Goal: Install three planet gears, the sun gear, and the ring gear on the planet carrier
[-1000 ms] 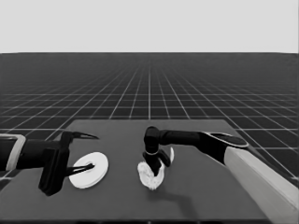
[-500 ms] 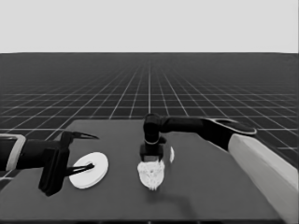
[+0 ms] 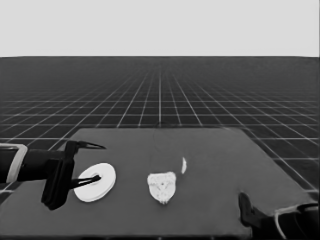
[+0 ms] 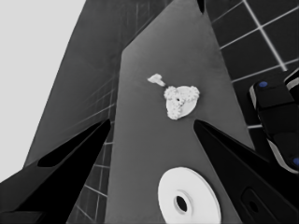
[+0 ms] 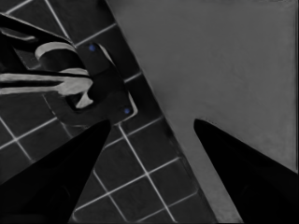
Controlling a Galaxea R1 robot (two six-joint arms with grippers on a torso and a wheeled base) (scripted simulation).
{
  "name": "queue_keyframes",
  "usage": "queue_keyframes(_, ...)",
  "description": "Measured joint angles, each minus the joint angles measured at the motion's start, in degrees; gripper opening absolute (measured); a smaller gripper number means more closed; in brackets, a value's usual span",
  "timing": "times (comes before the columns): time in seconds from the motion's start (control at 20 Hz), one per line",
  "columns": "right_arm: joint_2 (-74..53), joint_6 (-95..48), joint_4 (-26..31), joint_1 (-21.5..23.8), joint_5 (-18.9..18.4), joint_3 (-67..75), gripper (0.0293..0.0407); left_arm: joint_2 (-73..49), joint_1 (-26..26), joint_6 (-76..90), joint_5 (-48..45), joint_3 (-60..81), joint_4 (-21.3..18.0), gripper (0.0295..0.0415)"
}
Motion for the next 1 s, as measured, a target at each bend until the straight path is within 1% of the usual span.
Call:
queue_keyframes(0.1,-0.77,-0.65,-0.29,-0.16,0.21,0.65,0.0385,0.00,0.00,0.00,0.00,0.00,0.00,0.0385)
queue_keyframes(0.15,-0.94,-0.80,-0.35,-0.20,0.26,0.79,0.0385,2.12,10.31,-27.78,20.24,-6.29,21.90,0.0400)
queue_keyframes(0.2,-1.03,-0.88,-0.39,-0.22,0.28,0.87,0.0385,10.62,13.16,-52.89,39.14,-15.65,16.68,0.0410)
queue_keyframes(0.25,-1.09,-0.93,-0.41,-0.23,0.30,0.92,0.0385,17.19,13.90,-63.69,44.64,-26.80,5.65,0.0401)
queue_keyframes(0.3,-1.12,-0.96,-0.43,-0.23,0.31,0.95,0.0385,21.01,14.52,-67.97,45.65,-35.89,-1.82,0.0392)
queue_keyframes(0.35,-1.14,-0.98,-0.43,-0.24,0.31,0.96,0.0385,23.40,14.98,-69.53,45.99,-42.36,-6.36,0.0388)
queue_keyframes(0.4,-1.15,-0.99,-0.44,-0.24,0.32,0.97,0.0385,24.97,15.29,-70.04,46.24,-46.71,-9.07,0.0386)
queue_keyframes(0.45,-1.15,-0.99,-0.44,-0.24,0.32,0.98,0.0385,26.00,15.48,-70.15,46.44,-49.56,-10.67,0.0385)
queue_keyframes(0.6,-1.16,-1.00,-0.44,-0.24,0.32,0.99,0.0385,27.36,15.71,-69.98,46.73,-53.27,-12.50,0.0385)
queue_keyframes(0.65,-1.16,-1.00,-0.44,-0.24,0.32,0.99,0.0385,28.22,20.39,-69.53,43.53,-55.14,-8.83,0.0385)
queue_keyframes(0.7,-1.16,-1.00,-0.44,-0.24,0.32,0.99,0.0385,29.11,23.65,-69.07,41.54,-56.95,-6.82,0.0385)
queue_keyframes(0.75,-1.16,-1.00,-0.44,-0.24,0.32,0.99,0.0385,29.79,25.42,-68.68,40.33,-58.34,-5.74,0.0385)
queue_keyframes(0.85,-1.16,-1.00,-0.44,-0.24,0.32,0.99,0.0385,30.52,26.93,-68.25,39.18,-59.83,-4.83,0.0385)
queue_keyframes(1.0,-1.16,-1.00,-0.44,-0.24,0.32,0.99,0.0385,30.84,27.49,-68.06,38.69,-60.48,-4.47,0.0385)
